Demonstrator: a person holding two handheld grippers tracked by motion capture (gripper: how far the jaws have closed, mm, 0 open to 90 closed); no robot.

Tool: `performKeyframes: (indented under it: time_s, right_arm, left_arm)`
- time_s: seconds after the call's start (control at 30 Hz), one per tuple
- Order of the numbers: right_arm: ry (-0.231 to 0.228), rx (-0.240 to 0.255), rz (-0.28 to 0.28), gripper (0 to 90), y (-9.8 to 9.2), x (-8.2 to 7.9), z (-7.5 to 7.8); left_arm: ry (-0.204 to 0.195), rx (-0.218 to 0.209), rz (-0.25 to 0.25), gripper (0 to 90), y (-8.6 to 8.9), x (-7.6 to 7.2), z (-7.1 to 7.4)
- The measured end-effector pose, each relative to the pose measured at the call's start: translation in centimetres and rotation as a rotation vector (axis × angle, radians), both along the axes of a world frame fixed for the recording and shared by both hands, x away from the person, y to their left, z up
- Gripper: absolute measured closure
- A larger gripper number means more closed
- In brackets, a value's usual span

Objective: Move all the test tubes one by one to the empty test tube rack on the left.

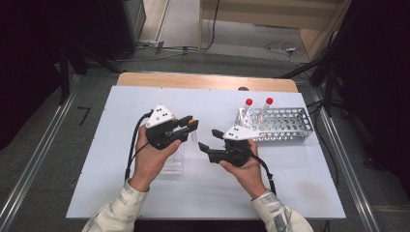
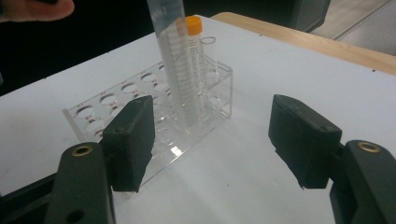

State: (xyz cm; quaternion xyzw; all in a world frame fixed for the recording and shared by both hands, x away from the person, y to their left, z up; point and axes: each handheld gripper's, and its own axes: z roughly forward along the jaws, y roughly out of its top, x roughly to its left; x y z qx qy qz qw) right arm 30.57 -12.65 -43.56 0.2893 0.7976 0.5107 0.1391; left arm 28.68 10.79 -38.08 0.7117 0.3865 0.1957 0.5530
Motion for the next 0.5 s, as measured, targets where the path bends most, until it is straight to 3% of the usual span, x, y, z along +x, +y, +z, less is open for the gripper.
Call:
performKeyframes:
  time_s: [0.5]
  right_arm:
    - [0.005, 0.004, -0.021, 30.5, -0.6, 0.2, 0.0]
  left_arm:
    - [-0.01, -0.021, 0.089, 71.5, 3.5, 0.3, 1.1]
